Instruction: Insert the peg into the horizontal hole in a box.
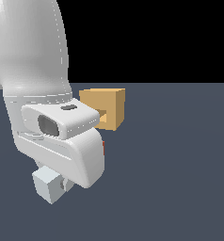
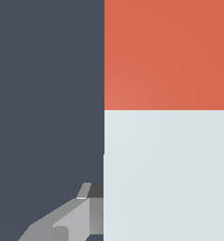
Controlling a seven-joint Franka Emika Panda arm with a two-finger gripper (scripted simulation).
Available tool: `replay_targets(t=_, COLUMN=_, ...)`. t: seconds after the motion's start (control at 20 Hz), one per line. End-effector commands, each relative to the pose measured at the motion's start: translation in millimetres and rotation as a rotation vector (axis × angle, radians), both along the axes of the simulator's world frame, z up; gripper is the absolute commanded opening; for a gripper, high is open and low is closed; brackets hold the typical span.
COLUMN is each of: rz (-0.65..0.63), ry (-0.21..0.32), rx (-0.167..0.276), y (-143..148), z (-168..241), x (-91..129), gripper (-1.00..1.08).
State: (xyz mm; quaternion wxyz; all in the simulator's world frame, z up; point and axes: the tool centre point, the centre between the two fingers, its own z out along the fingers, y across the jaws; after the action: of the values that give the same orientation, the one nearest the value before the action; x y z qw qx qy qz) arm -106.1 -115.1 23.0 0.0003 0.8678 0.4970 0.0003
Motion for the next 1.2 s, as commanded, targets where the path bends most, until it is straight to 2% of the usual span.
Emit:
replay_targets(t=0.0, rz=0.0, ry=0.001, rx=0.0, y=0, z=-1, x=0, gripper=-1.0)
replay_targets(t=0.25, rz=0.005, ry=0.0, rx=0.0, y=4, z=1, x=1, gripper=-1.0)
replay_targets(t=0.5, rz=0.032, ry=0.0, rx=0.0, y=26, z=6, x=4, gripper=-1.0)
replay_targets(t=1.15, rz=0.176, ry=0.001, rx=-0.001, y=146, z=31, x=12, gripper=-1.0)
